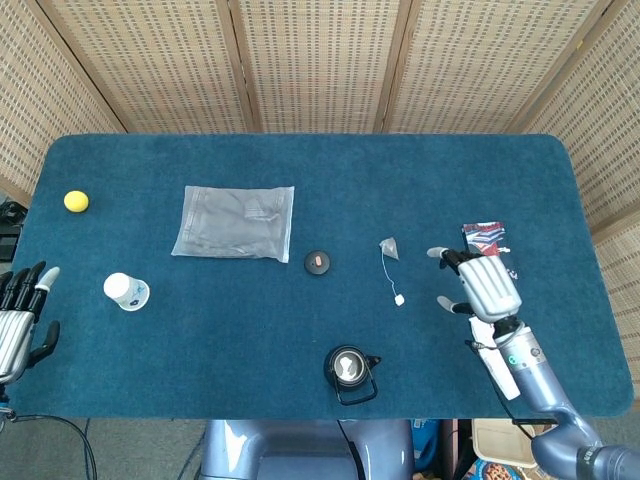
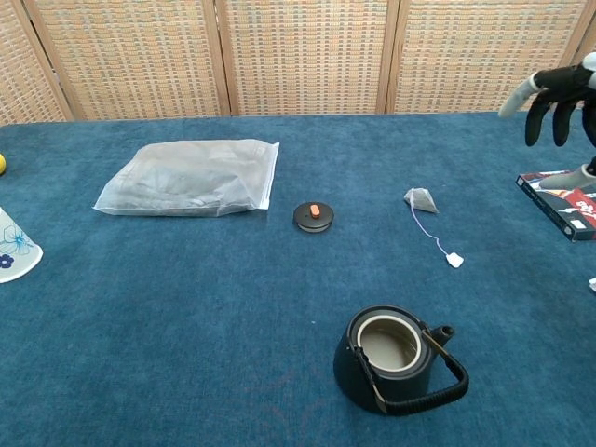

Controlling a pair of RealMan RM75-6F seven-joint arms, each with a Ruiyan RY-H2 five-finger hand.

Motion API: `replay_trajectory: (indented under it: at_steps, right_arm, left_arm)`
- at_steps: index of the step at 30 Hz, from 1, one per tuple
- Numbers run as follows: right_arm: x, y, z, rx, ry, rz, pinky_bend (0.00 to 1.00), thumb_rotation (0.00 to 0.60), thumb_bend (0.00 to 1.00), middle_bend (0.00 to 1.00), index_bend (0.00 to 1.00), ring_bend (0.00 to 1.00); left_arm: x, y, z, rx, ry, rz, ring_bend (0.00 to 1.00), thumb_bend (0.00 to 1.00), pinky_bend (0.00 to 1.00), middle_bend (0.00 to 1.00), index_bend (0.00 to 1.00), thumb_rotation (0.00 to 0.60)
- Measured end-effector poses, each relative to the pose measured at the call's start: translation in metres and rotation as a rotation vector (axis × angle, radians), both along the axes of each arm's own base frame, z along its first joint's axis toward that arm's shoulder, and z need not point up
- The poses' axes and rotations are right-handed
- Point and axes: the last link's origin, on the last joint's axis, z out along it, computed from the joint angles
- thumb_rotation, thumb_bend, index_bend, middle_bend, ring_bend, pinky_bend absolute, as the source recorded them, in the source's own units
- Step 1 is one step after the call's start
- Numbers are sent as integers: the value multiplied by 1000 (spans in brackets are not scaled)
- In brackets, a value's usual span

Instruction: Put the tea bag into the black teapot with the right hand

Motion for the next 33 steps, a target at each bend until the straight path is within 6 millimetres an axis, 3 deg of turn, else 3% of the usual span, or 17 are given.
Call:
replay_trajectory:
  at_steps: [8,17,33]
  right_arm:
    - [14,-25,-22,111,65,44,784,600,268,715,412,714]
    - [13,-39,-46,186,131,48,884,600,270,822,501,840]
    - [2,-44,-86,247,234,61,921,600,407,864,556,892]
  left_arm:
    - [0,6,4,7,17,1,0,538,0,0,30,600]
    - [-3,11,10,24,29,10,0,538,0,0,30,600]
    - [-10,12,8,17,23,25,0,538,0,0,30,600]
